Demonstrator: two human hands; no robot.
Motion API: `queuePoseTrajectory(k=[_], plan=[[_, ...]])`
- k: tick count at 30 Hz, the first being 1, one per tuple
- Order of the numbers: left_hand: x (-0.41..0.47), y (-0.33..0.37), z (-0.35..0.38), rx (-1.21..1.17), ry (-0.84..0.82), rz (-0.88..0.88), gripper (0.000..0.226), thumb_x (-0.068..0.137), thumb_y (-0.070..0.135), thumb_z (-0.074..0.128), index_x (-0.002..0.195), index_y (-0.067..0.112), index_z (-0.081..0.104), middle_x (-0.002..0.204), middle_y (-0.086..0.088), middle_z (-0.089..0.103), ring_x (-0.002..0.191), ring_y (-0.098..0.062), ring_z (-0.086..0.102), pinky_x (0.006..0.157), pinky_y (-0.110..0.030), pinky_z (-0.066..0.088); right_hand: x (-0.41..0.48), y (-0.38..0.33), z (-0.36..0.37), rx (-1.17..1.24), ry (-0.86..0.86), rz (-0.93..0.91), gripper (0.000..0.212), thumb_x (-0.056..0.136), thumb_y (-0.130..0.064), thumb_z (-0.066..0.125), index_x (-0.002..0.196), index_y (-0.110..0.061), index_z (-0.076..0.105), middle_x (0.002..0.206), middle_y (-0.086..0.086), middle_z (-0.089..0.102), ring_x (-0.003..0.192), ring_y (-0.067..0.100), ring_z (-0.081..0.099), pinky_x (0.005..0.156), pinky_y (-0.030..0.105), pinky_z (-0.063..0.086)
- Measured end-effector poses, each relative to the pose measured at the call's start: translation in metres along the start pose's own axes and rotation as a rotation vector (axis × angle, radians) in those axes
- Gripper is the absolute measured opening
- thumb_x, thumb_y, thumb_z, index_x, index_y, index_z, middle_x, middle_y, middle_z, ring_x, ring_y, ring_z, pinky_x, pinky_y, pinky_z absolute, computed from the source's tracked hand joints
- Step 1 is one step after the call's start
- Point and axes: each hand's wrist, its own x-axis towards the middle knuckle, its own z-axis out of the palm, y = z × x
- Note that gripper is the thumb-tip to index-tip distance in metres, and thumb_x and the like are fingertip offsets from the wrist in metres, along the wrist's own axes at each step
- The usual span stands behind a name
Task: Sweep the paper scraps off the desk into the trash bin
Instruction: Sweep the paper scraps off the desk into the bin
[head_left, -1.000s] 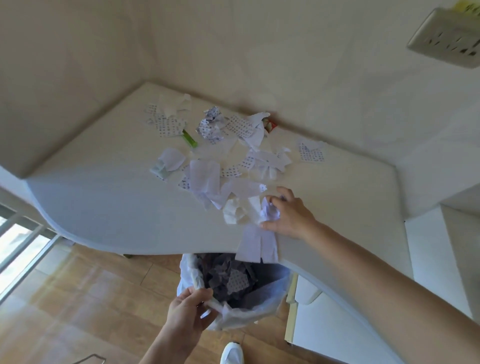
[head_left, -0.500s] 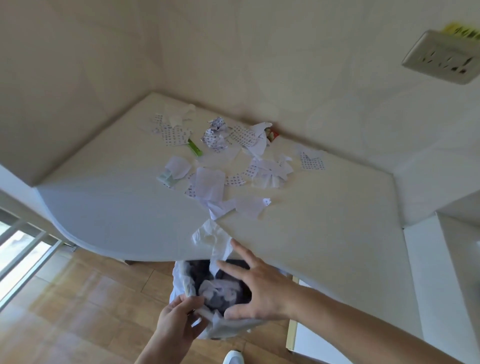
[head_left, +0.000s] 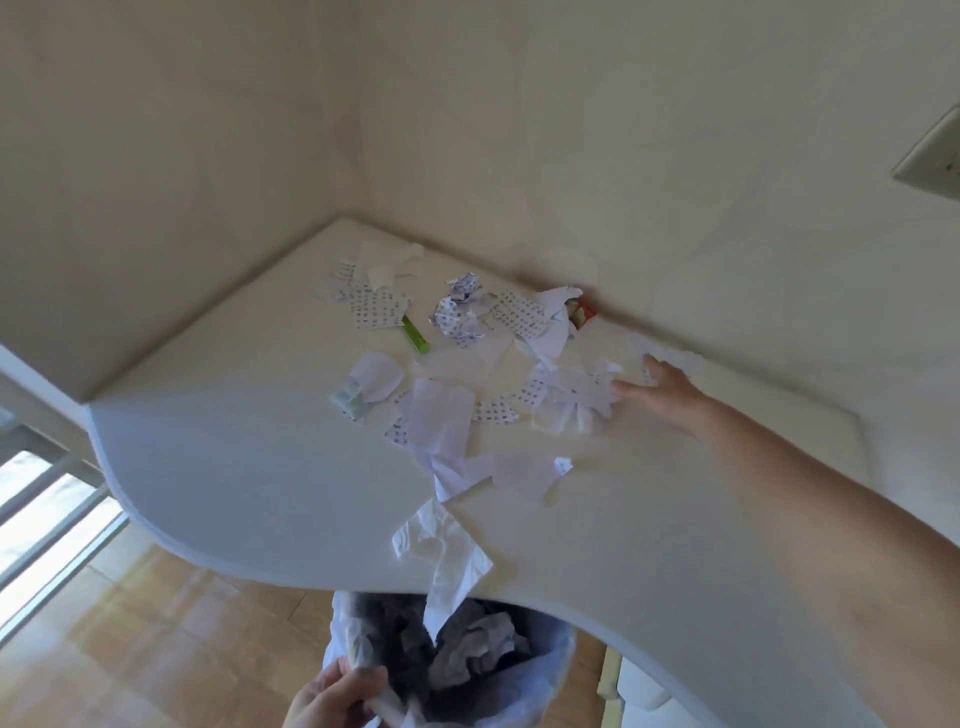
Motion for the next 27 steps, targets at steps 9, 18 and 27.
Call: queuePoseTrajectory(k=[9,18,27], plan=[[0.002,0.004,0.017,0.016,0.047,0.003,0.044,0.054,-0.001,0.073,0.095,0.007,0.057,0.078,-0.017,0.056,0.060,-0.025,0.057,0.060,-0.036,0.056,0.007,-0.016,0.036,-0.183,-0.086,-0.104,0.101,0.056,-0.083,0.058,0.143,-0.039,0.033,0.145,0.008,0.042,0.135,0.031,0.038,0.108,0.049,0.037],[-0.001,0.004,0.024,0.016,0.025,0.027,0.042,0.055,0.001,0.074,0.091,0.009,0.055,0.086,-0.019,0.054,0.070,-0.026,0.052,0.064,-0.039,0.057,-0.031,-0.042,0.066,-0.334,-0.082,-0.134,0.121,0.038,-0.099,0.049,0.143,-0.053,0.008,0.161,0.008,0.015,0.145,0.039,0.015,0.111,0.062,0.023],[-0.012,0.006,0.028,0.033,0.065,0.054,0.017,0.079,-0.005,0.064,0.078,0.009,0.054,0.080,-0.018,0.065,0.070,-0.028,0.061,0.055,-0.035,0.057,-0.090,-0.067,0.124,-0.385,-0.188,-0.220,0.118,0.048,-0.097,0.046,0.147,-0.052,0.000,0.160,0.004,-0.025,0.144,0.039,-0.023,0.110,0.071,0.001]])
